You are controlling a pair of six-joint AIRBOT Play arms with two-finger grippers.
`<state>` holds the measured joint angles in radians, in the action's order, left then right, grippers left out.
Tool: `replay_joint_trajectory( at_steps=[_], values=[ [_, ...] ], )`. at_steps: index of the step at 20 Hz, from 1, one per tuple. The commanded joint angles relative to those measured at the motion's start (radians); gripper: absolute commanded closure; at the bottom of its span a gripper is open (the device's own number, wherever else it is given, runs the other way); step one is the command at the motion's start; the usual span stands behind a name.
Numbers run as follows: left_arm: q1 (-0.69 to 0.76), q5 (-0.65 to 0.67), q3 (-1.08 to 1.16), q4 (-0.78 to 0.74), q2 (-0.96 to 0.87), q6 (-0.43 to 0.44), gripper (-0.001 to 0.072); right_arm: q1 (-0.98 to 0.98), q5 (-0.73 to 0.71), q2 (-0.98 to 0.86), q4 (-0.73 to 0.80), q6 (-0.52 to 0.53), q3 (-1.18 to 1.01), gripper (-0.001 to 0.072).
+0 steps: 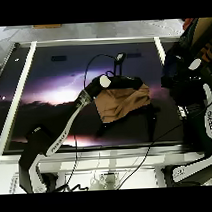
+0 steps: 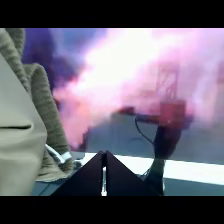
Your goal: Fold the clothes and pants, and hang the long-sleeved shirts on hangers.
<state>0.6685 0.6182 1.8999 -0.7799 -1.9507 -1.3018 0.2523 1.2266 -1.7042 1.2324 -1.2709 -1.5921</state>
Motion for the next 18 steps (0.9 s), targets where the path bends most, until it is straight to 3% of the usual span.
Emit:
replay_joint_trajectory(
  at_steps=[1, 2, 3, 4, 5, 6, 10, 13, 18],
  values=[
    [-0.068, 0.042, 0.000, -0.056, 0.005, 0.000, 0.0364, 0.043, -0.007, -0.031, -0.251, 0.206, 0.002, 0.0689],
    [-0.086, 0.057, 0.000, -0.093, 0.005, 0.000, 0.0533, 0.047, -0.034, -0.038, -0.367, 0.246, 0.002, 0.0689],
    [-0.100, 0.071, 0.000, -0.127, 0.005, 0.000, 0.0644, 0.044, -0.084, -0.042, -0.446, 0.252, 0.002, 0.0686],
    [-0.113, 0.093, 0.000, -0.151, 0.005, 0.000, 0.0666, 0.031, -0.142, -0.043, -0.468, 0.252, 0.003, 0.0560],
    [-0.124, 0.116, 0.000, -0.162, 0.005, 0.000, 0.0666, 0.015, -0.190, -0.043, -0.452, 0.252, 0.003, 0.0219],
    [-0.134, 0.142, 0.000, -0.163, 0.005, 0.000, 0.0666, -0.003, -0.212, -0.044, -0.417, 0.252, 0.003, 0.0105],
    [-0.145, 0.187, 0.000, -0.163, 0.005, 0.000, 0.0666, -0.074, -0.091, -0.044, -0.190, 0.283, 0.003, 0.0105],
    [-0.145, 0.192, 0.000, -0.163, 0.005, 0.000, 0.0666, -0.093, -0.006, -0.044, -0.176, 0.343, 0.003, 0.0106],
    [-0.144, 0.229, 0.000, -0.163, 0.005, 0.000, 0.0666, -0.122, 0.055, -0.044, -0.051, 0.349, 0.005, 0.0107]
  ],
)
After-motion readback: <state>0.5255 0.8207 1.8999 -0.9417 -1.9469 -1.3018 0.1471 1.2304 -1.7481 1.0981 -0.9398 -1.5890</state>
